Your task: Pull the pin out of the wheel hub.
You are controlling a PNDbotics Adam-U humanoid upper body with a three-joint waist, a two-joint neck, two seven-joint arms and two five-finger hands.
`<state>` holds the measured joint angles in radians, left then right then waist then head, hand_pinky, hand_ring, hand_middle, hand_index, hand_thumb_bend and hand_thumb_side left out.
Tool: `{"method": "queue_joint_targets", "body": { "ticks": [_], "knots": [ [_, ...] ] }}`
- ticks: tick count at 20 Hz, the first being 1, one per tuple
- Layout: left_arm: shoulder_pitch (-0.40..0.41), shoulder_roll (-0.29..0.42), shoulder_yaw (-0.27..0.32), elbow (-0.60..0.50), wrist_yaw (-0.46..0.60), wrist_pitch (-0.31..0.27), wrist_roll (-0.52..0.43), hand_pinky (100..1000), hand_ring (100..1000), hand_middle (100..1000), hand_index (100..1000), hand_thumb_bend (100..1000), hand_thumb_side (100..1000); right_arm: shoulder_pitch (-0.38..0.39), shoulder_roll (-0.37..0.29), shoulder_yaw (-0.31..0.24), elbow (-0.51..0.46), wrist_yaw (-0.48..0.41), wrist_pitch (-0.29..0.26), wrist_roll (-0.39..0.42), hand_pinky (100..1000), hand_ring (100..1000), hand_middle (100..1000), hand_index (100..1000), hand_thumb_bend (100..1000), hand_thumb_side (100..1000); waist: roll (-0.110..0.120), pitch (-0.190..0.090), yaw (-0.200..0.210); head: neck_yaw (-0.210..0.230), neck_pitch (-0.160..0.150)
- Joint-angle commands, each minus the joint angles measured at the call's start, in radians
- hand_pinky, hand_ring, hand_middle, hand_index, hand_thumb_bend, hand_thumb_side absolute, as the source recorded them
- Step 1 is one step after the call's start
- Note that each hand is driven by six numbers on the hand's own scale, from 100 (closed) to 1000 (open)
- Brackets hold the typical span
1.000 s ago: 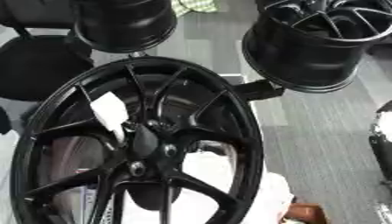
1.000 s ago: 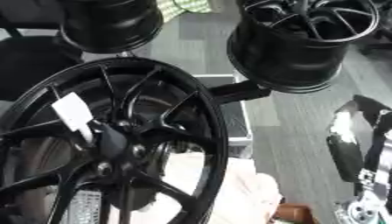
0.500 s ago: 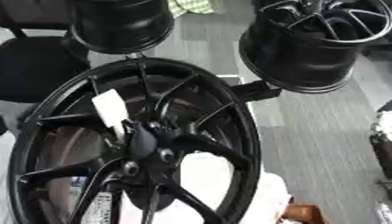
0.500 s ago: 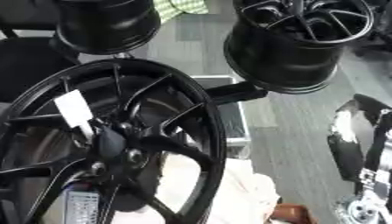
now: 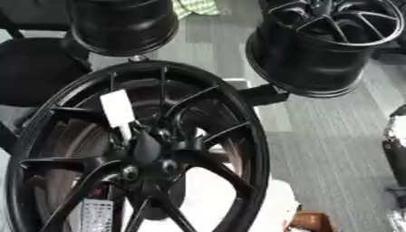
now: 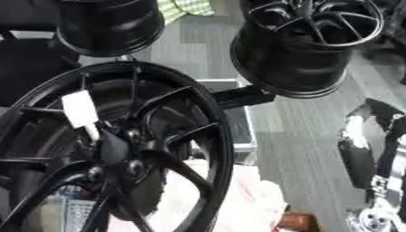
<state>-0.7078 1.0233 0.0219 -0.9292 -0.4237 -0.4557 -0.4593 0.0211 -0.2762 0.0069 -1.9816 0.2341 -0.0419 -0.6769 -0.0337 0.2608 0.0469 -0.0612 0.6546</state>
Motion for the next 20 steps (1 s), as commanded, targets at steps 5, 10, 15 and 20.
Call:
{"method": "queue_joint_targets", "body": {
  "ticks": [5,10,15,20],
  "knots": [
    [-0.024,0.028,0.004,-0.012,-0.012,-0.009,-0.017,853,865,849,874,100,251,-0.006,-0.012,-0.002,-0.018,-0.008,-0.001,0.002,864,776,586,705,100,477,0.004,-0.014,-0.001,-0.004,-0.006],
    [-0.025,0.025,0.007,-0.008,-0.014,-0.007,0.004,842,851,833,867,100,250,-0.004,-0.01,-0.002,-0.018,-0.007,-0.002,0.004,865,776,586,706,100,477,0.002,-0.014,-0.001,-0.005,-0.005],
    [-0.025,0.026,0.004,-0.015,-0.003,-0.011,0.002,837,844,820,860,100,250,-0.004,-0.009,-0.002,-0.018,-0.007,-0.003,0.005,865,776,586,706,100,477,0.001,-0.015,-0.001,-0.006,-0.007],
    [-0.024,0.026,0.004,-0.017,0.005,-0.012,-0.005,835,840,814,854,100,250,-0.004,-0.009,-0.003,-0.018,-0.007,-0.003,0.004,865,777,586,706,100,476,0.002,-0.015,-0.003,-0.007,-0.009]
  ]
}}
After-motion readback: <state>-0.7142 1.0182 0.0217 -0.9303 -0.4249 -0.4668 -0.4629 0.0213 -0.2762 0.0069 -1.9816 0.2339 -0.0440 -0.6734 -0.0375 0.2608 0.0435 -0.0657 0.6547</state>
